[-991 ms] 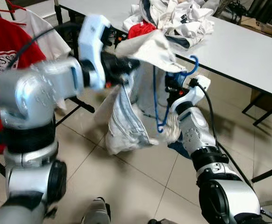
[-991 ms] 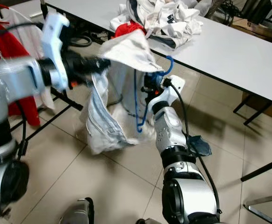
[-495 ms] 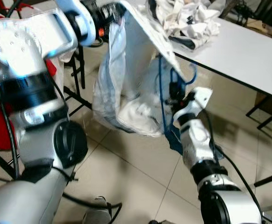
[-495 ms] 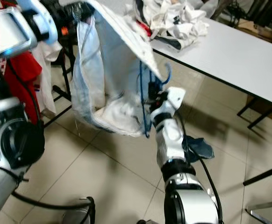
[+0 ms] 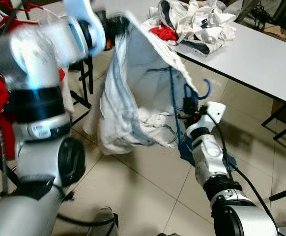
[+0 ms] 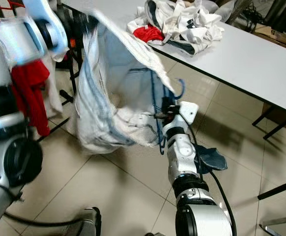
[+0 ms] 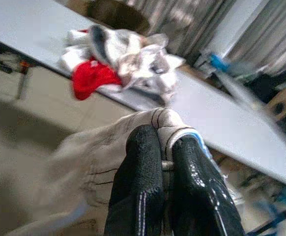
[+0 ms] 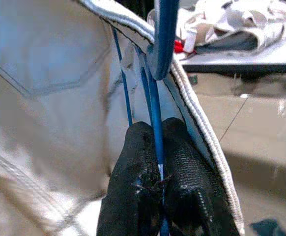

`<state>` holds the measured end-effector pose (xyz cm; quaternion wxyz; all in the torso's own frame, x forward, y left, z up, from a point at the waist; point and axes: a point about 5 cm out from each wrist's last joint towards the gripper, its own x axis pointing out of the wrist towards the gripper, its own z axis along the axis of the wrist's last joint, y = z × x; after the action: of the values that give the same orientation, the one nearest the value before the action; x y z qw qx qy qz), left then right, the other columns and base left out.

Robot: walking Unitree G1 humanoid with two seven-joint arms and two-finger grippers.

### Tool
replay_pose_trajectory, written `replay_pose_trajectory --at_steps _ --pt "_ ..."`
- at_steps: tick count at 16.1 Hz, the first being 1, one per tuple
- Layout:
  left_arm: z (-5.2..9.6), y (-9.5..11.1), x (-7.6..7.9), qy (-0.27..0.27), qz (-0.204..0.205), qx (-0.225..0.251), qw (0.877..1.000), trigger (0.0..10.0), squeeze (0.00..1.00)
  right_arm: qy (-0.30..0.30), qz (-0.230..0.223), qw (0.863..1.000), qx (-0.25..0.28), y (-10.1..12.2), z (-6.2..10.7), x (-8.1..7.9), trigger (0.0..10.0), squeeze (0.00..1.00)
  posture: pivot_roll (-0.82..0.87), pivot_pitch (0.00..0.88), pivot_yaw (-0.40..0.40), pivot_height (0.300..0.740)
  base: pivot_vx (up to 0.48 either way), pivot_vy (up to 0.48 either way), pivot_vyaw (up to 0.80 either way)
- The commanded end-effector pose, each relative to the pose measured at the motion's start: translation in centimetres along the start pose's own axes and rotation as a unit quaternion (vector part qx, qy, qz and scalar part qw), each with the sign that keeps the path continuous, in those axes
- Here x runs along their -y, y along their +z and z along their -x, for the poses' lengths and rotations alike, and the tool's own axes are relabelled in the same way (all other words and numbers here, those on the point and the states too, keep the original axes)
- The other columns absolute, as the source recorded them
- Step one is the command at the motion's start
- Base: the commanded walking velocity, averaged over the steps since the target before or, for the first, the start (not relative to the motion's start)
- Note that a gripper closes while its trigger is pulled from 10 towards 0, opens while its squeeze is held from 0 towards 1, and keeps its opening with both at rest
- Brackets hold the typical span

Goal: Hang hanger

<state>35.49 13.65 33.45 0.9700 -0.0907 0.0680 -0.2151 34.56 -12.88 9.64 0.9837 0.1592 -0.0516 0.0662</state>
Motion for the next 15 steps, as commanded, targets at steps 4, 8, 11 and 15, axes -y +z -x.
replay_pose_trajectory --at_steps 4,8,11,15 --pt "0.3 -3.8 -3.7 0.118 -0.132 -0.016 0.984 10.0 0.00 -0.002 -0.100 0.992 0.082 5.2 -1.3 0.6 10.0 0.00 0.28 0.044 -0.144 0.740 0.000 0.000 0.00" --pt "0.7 -9.8 -6.8 0.185 -0.170 -0.081 0.965 10.0 0.00 0.066 -0.063 0.993 0.074 8.9 -1.6 -0.3 10.0 0.00 0.23 0.038 -0.157 0.740 0.000 0.000 0.00" --pt "0.5 -11.0 -6.3 0.202 -0.194 -0.061 0.958 10.0 0.00 0.113 0.002 0.994 0.011 9.2 -1.1 -0.9 10.0 0.00 0.20 0.032 -0.164 0.740 0.000 0.000 0.00" --pt "0.6 -11.6 -6.4 0.235 -0.194 -0.040 0.952 10.0 0.00 0.174 0.028 0.984 -0.039 10.1 0.1 -1.1 10.0 0.00 0.17 0.025 -0.163 0.740 0.000 0.000 0.00"
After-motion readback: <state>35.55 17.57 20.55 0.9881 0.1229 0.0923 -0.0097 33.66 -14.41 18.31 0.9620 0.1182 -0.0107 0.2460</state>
